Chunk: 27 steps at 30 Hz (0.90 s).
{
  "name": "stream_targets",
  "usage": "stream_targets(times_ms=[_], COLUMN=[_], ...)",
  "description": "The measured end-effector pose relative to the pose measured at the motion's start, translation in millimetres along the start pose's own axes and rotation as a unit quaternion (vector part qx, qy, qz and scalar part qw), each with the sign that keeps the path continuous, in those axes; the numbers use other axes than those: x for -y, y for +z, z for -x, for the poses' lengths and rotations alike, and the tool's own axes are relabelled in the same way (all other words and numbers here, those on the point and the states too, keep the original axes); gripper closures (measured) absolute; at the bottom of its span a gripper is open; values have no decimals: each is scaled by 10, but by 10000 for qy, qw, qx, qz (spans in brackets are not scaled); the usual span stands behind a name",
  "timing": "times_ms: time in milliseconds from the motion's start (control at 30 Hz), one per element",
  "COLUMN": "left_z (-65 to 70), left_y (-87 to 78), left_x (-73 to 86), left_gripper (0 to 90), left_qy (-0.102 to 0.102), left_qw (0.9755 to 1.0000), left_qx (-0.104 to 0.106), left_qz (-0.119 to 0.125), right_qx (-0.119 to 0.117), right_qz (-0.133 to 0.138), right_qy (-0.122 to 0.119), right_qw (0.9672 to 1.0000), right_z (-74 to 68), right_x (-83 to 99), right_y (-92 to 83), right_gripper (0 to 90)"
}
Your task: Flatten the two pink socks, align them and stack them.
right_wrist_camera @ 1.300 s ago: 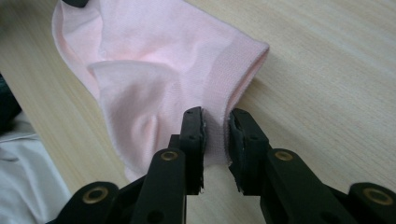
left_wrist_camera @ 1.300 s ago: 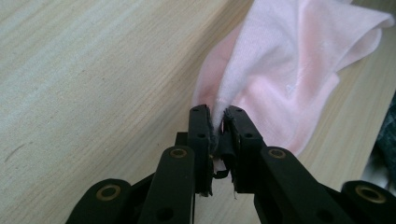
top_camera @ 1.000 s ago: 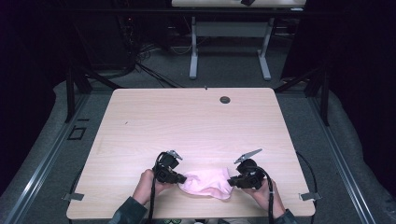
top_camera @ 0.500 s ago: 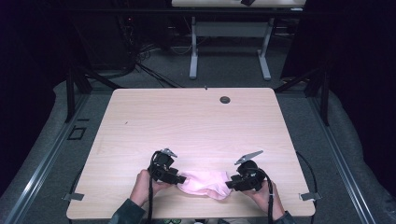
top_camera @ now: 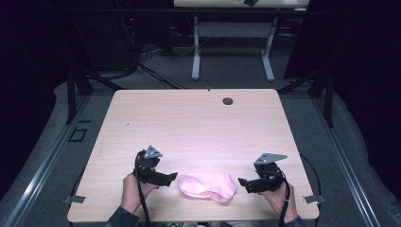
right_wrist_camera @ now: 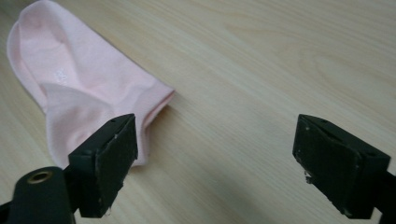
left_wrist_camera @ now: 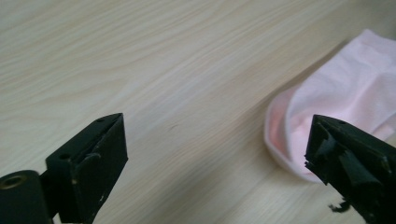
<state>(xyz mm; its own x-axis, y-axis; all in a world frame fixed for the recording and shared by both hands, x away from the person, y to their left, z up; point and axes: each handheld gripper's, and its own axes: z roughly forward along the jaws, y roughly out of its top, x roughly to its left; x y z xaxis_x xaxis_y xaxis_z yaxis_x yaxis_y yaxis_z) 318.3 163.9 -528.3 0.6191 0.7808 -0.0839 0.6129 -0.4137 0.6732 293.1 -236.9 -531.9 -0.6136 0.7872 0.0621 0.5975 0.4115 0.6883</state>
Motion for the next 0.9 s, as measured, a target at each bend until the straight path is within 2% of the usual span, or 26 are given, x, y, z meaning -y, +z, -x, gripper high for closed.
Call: stream_targets(times_ms=[233, 367, 433, 467, 533, 600, 667, 700, 733, 800, 900], left_z=[-230, -388, -487, -518, -557, -572, -571, -574, -587, -596, -622], left_y=[-100, -110, -92, -83, -67, -37, -10, 4, 10, 13, 22], left_x=[247, 442, 560, 599, 663, 704, 732, 746, 758, 765, 780], left_gripper=[3, 3, 3, 2, 2, 2, 1, 0, 0, 0, 0], left_qy=[-257, -503, -656, -703, -721, -751, -680, -714, -719, -760, -796], left_qw=[9984, 9958, 9936, 9927, 9912, 9902, 9893, 9892, 9898, 9889, 9886], left_qx=[-501, -766, -922, -982, -1107, -1165, -1273, -1254, -1213, -1271, -1281], left_qz=[-12, 7, -8, -54, -56, -149, -230, -240, -193, -129, -17], right_qx=[413, 679, 794, 891, 926, 982, 1107, 1198, 1203, 1317, 1215], right_qz=[101, 100, 73, 89, -43, -118, -203, -245, -285, -395, -253], right_qy=[239, 389, 452, 497, 529, 533, 508, 494, 491, 414, 504], right_qw=[9988, 9969, 9958, 9947, 9943, 9937, 9924, 9913, 9911, 9896, 9910], right_z=[205, 347, 430, 472, 533, 582, 617, 634, 642, 660, 700], right_x=[144, 256, 316, 348, 385, 417, 445, 458, 468, 489, 519], right_y=[-90, -100, -87, -68, -36, 0, 31, 53, 67, 99, 125], right_gripper=[10, 0, 0, 0, 0, 0, 0, 0, 0, 0, 0])
